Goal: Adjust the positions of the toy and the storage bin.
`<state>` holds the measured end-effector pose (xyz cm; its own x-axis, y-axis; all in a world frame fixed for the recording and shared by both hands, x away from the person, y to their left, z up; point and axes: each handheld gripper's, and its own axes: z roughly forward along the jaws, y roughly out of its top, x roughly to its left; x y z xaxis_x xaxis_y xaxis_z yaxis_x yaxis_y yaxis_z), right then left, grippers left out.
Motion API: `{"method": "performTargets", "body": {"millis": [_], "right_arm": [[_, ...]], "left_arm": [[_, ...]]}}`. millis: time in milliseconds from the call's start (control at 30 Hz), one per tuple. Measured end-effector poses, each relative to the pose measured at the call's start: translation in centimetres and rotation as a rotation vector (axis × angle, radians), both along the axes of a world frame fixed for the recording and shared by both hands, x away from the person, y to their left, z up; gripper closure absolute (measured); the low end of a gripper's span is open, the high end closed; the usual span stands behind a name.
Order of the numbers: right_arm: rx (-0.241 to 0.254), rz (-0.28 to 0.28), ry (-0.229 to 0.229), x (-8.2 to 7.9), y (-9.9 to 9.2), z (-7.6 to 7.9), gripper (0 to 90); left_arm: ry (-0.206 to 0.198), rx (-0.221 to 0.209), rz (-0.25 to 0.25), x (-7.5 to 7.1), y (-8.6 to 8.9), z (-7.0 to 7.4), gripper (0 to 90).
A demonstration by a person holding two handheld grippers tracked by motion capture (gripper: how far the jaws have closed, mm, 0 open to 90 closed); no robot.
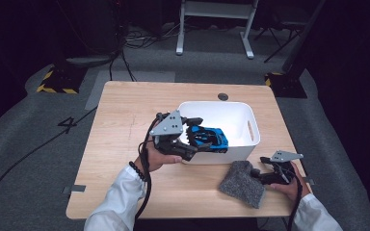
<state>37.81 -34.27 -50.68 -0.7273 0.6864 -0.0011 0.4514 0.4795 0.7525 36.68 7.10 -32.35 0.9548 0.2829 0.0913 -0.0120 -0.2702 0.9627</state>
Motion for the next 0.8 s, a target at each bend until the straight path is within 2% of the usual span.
{"method": "performTargets", "body": {"millis": [367, 800], "right_arm": [[0.0, 0.001, 0.001, 0.0, 0.0, 0.0, 22.7], [0.0, 0.001, 0.0, 0.0, 0.0, 0.0, 22.7]], "left_arm": [[0.012, -0.007, 0.012, 1.7, -0.7, 0.3, 24.8], [0.049, 0.04, 0.046, 4.2, -1.3, -0.7, 24.7]]}}
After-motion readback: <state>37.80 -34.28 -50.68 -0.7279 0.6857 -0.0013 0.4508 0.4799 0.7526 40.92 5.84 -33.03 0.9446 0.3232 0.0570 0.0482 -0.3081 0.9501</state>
